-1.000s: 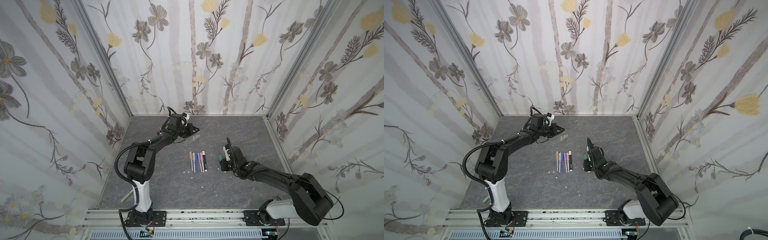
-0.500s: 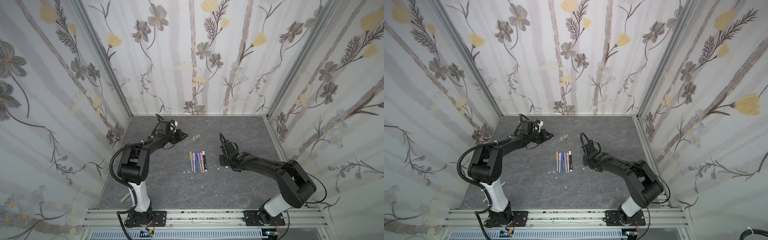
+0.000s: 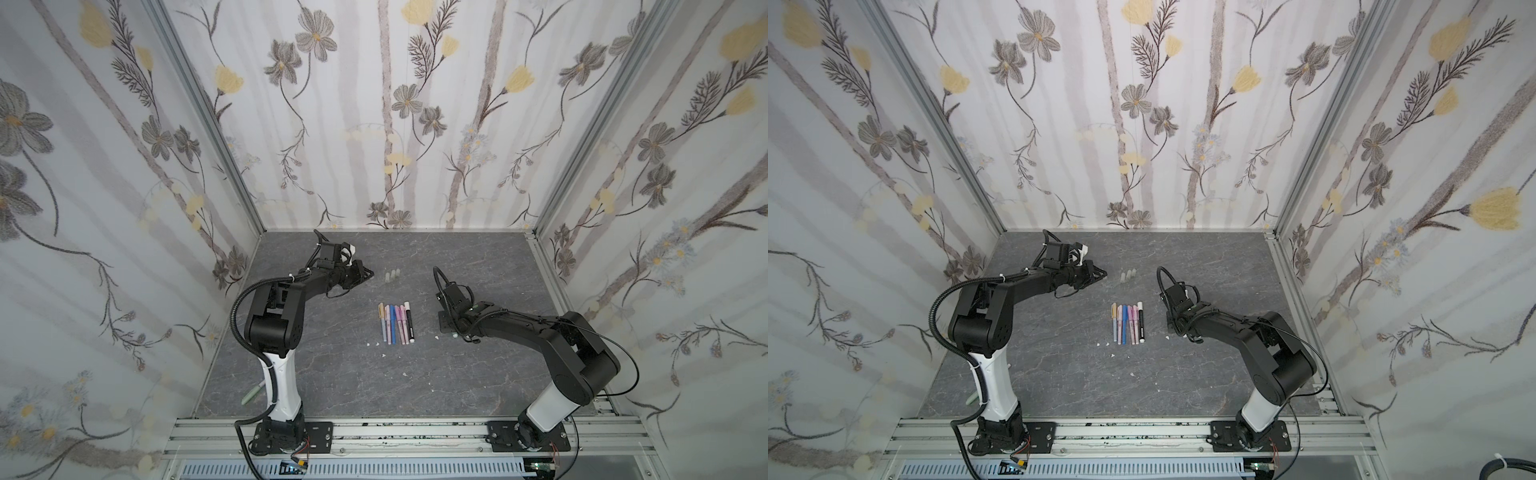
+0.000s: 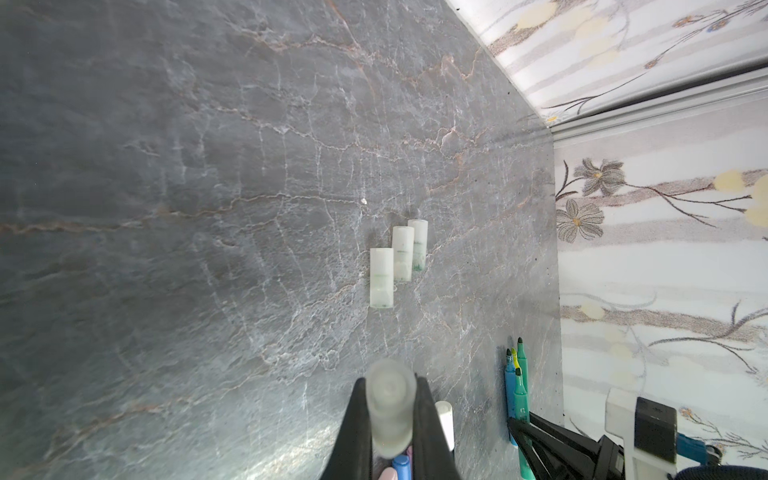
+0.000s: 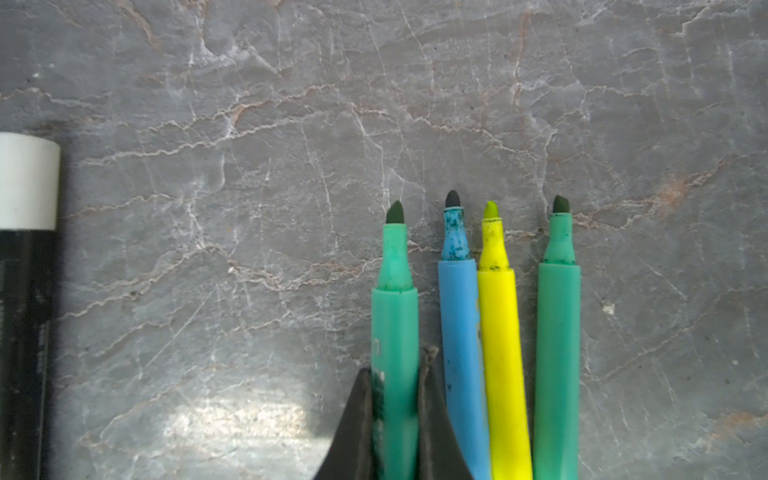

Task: Open the pen caps
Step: 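Lower the uncapped green highlighter beside the others while the left gripper holds the cap, then open the right gripper on the green highlighter while the left gripper drops its cap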

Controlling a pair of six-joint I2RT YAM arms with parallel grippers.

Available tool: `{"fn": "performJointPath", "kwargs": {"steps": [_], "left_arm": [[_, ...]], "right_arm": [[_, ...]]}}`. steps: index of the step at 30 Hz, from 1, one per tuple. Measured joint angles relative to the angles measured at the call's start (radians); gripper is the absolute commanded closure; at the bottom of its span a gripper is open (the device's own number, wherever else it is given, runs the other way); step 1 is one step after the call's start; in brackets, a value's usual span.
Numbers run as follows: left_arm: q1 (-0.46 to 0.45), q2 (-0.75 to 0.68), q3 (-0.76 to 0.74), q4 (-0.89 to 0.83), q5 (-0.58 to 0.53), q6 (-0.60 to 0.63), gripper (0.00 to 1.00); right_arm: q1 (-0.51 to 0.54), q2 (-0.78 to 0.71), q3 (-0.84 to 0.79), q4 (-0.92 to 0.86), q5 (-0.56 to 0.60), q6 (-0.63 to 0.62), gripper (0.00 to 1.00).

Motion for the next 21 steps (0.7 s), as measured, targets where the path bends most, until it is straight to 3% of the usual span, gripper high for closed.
{"fn": "performJointPath", "kwargs": {"steps": [21], "left_arm": [[0.0, 0.013, 0.003, -0.001, 0.0, 0.003, 1.0]], "right_arm": [[0.007, 0.042, 0.041, -0.034, 0.054, -0.002, 0.78]]}}
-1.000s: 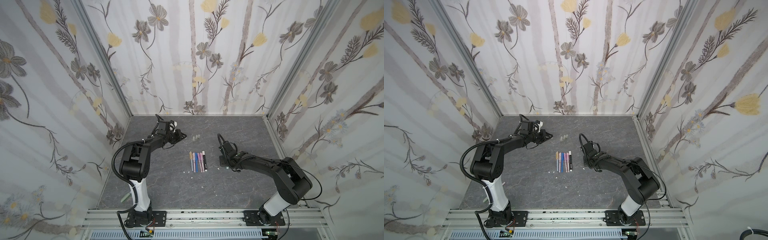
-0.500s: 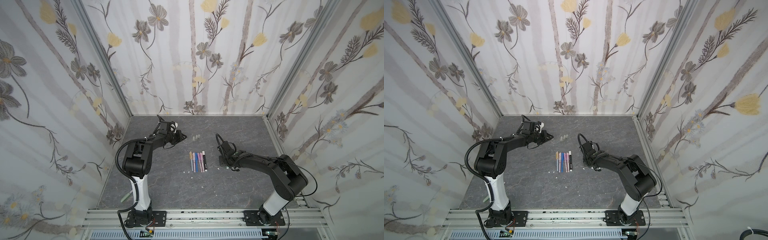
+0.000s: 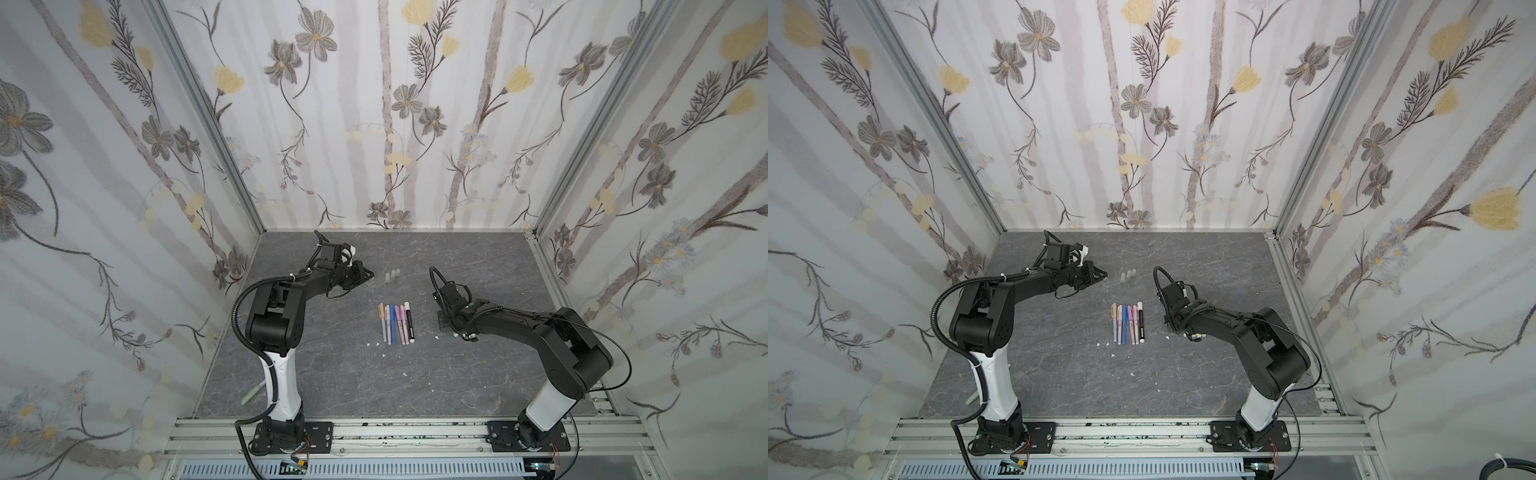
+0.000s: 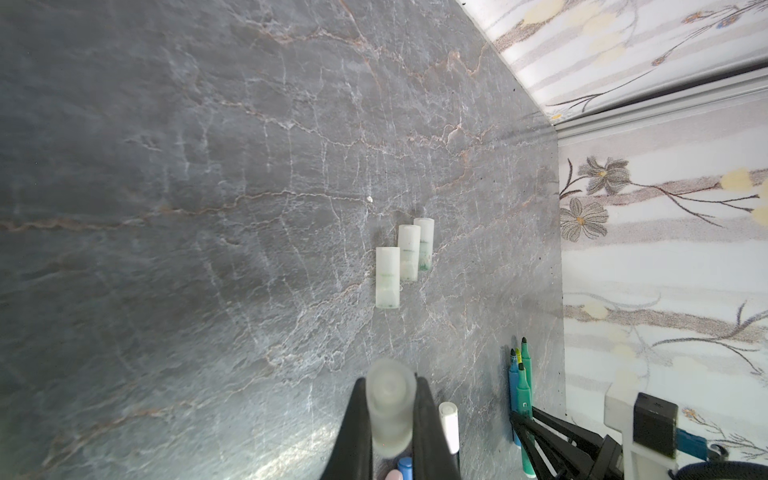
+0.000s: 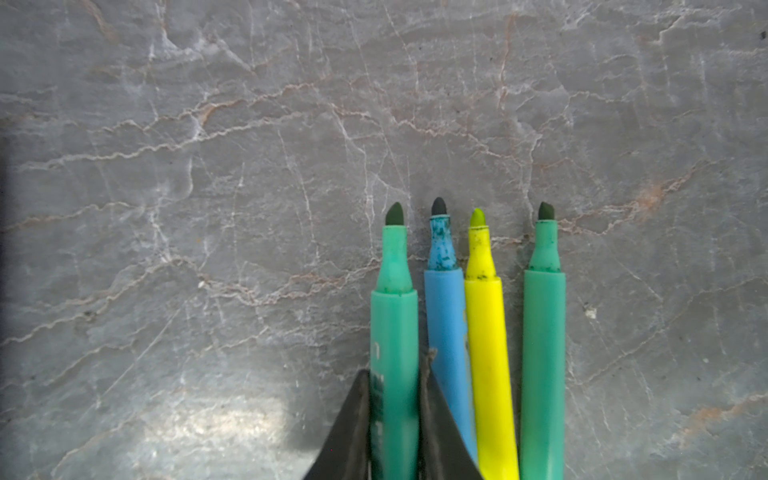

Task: Open the pen caps
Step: 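Open the right gripper on the green highlighter while the left gripper drops its cap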

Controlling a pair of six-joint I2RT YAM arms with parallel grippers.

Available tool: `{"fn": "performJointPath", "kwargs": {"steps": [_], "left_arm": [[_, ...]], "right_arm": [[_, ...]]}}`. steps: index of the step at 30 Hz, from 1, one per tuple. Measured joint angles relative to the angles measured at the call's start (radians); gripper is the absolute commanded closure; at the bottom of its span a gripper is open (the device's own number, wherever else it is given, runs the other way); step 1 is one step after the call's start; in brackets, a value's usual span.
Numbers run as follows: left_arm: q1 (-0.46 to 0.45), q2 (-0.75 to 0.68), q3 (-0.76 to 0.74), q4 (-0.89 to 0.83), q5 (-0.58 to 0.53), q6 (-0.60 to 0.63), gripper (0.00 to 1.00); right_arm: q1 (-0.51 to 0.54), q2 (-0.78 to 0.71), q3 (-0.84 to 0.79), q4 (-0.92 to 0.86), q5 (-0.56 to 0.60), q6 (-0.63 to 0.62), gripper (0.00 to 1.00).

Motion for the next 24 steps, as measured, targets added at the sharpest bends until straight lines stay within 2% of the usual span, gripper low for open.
{"fn": "performJointPath", "kwargs": {"steps": [11, 19, 24], "left_arm": [[0.0, 0.022, 0.014, 0.002, -0.001, -0.001, 1.0], [0.0, 0.08, 0.087, 0.0, -0.013, -0.001, 1.0], [-0.005, 0.131, 0.143, -0.014, -0.029, 0.005, 1.0]], "right_arm": [[0.004, -0.003, 0.008, -0.005, 0.027, -0.007, 0.76], [0.008, -0.128, 0.01, -0.021, 0.027, -0.01, 0.68], [0.009, -0.185, 0.015, -0.025, 0.02, -0.018, 0.67]]}}
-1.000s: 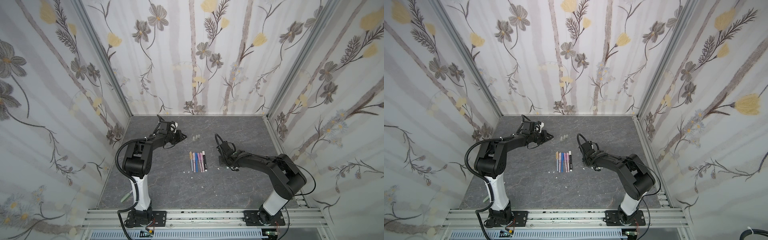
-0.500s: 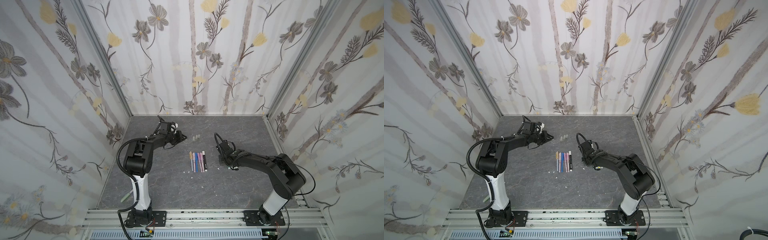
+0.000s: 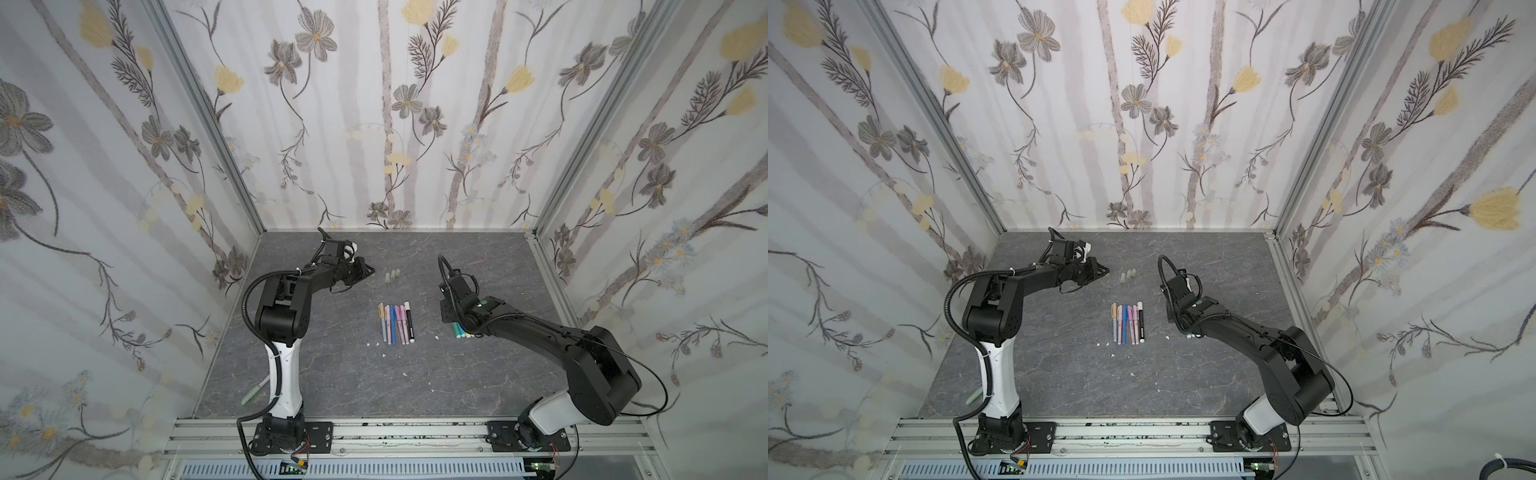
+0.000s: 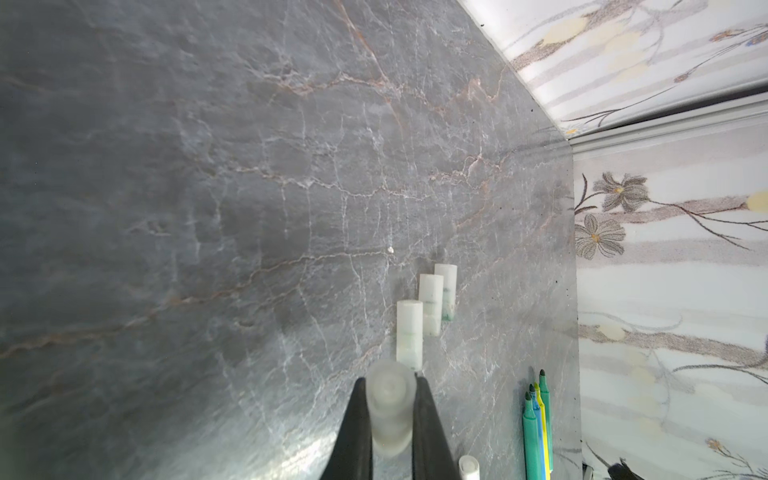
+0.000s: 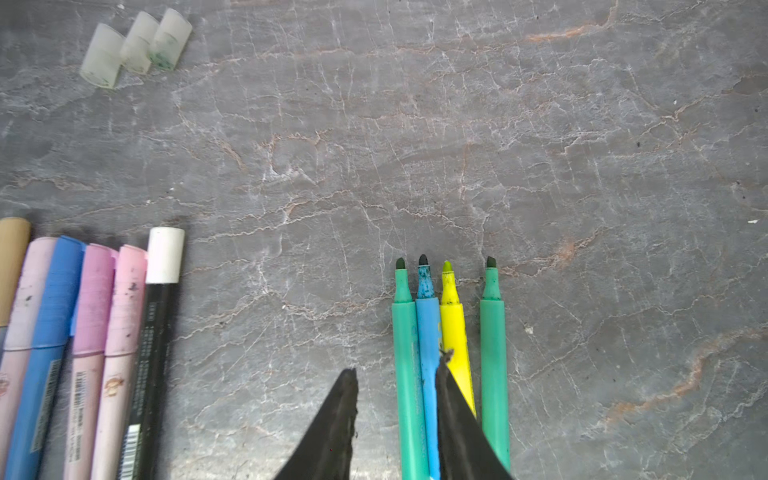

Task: Open the pen caps
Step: 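Open the right gripper on the green highlighter while the left gripper drops its cap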

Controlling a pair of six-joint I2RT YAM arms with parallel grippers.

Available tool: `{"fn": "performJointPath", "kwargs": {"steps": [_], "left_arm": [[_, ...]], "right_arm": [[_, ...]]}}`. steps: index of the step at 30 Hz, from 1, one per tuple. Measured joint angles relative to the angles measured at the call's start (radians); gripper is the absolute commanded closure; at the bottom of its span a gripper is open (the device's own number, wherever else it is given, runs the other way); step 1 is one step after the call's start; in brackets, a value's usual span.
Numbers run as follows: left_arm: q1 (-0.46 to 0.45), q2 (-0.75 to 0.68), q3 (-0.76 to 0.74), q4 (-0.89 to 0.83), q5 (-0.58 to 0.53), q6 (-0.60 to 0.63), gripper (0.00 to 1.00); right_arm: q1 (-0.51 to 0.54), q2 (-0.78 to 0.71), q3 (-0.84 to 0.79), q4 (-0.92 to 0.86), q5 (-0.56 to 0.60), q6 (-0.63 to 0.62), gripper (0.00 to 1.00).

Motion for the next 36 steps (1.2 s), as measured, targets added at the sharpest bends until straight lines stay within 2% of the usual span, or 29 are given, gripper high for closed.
{"fn": "performJointPath", "kwargs": {"steps": [11, 20, 36], "left_arm": [[-0.037, 0.079, 0.084, -0.05, -0.007, 0.021, 0.98], [-0.059, 0.099, 0.106, -0.079, 0.01, 0.021, 0.86], [-0.062, 0.12, 0.123, -0.093, 0.028, 0.032, 0.75]], "right_arm": [[0.0, -0.016, -0.024, -0.001, -0.029, -0.002, 0.66], [0.0, -0.016, -0.025, 0.0, -0.045, -0.002, 0.66], [0.027, 0.017, 0.001, 0.005, -0.074, 0.002, 0.65]]}}
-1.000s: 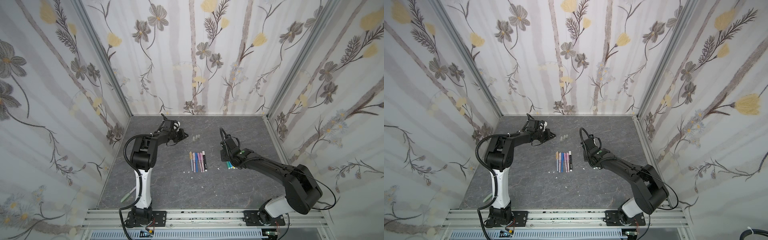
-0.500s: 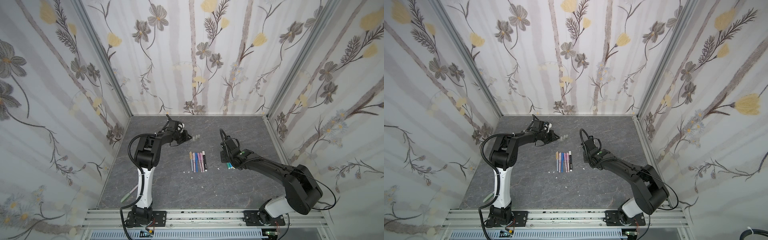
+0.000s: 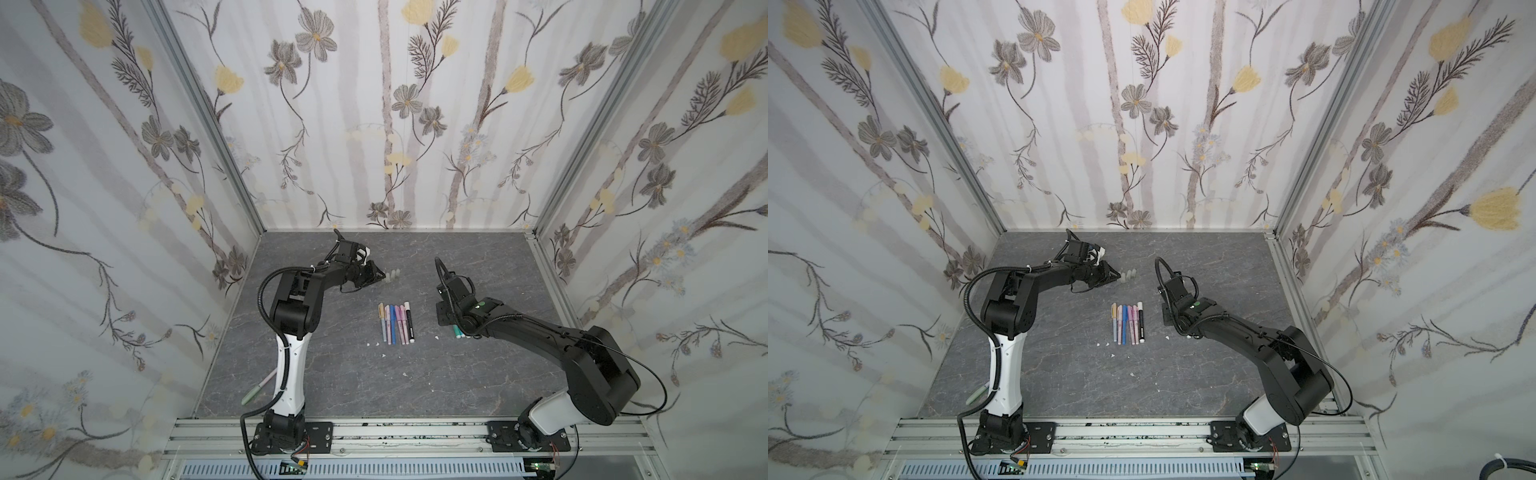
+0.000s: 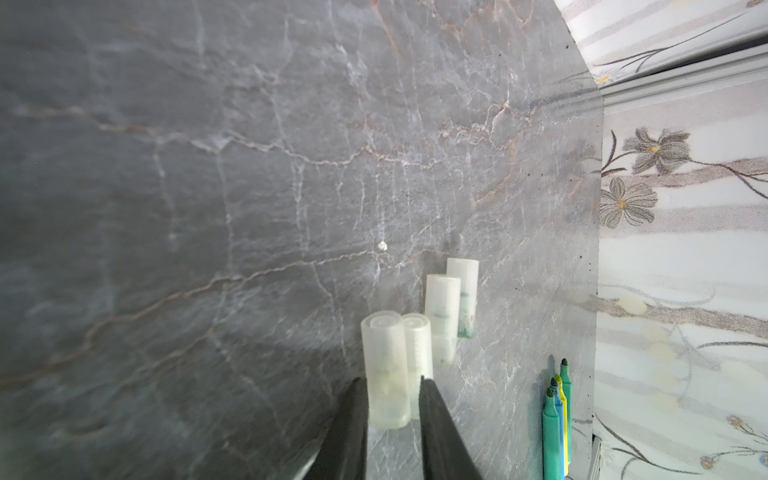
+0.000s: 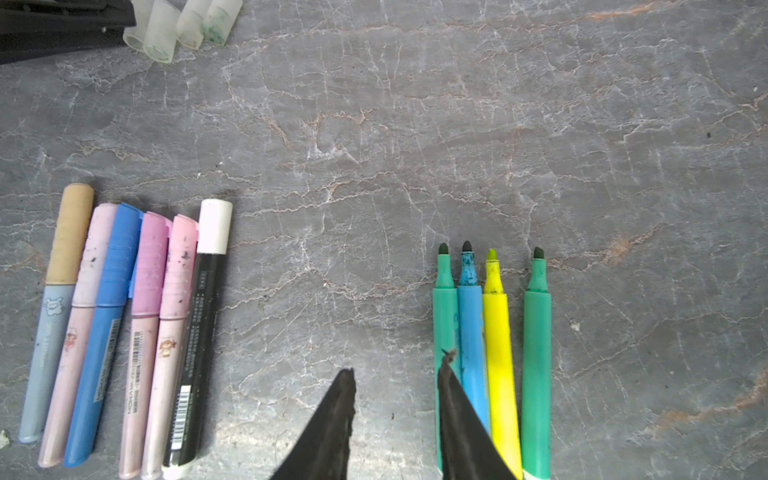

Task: Open the pen caps

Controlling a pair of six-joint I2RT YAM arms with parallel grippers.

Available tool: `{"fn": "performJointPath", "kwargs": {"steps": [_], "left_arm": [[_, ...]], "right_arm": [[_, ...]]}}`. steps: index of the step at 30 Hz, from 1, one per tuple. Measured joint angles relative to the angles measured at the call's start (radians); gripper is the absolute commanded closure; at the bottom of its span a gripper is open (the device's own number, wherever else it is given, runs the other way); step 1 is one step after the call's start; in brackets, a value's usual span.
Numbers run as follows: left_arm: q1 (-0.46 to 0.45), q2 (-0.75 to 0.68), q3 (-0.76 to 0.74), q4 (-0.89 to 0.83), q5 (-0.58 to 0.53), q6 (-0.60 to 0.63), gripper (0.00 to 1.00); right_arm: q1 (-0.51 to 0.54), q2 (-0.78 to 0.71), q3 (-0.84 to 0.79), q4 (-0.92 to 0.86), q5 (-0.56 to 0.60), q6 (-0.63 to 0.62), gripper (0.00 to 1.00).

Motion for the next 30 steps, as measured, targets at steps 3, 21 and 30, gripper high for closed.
{"fn": "performJointPath", "kwargs": {"steps": [3, 21, 30], "left_arm": [[0.0, -0.007, -0.015, 0.013, 0.006, 0.0, 0.74], [0.004, -0.214, -0.148, 0.025, 0.032, -0.019, 0.71], [0.027, -0.302, -0.211, 0.034, 0.034, -0.018, 0.71]], "right_arm": [[0.008, 0.01, 0.0, 0.001, -0.007, 0.0, 0.65], [0.117, 0.167, 0.08, 0.048, -0.087, 0.045, 0.61], [0.13, 0.225, 0.128, 0.056, -0.112, 0.053, 0.61]]}}
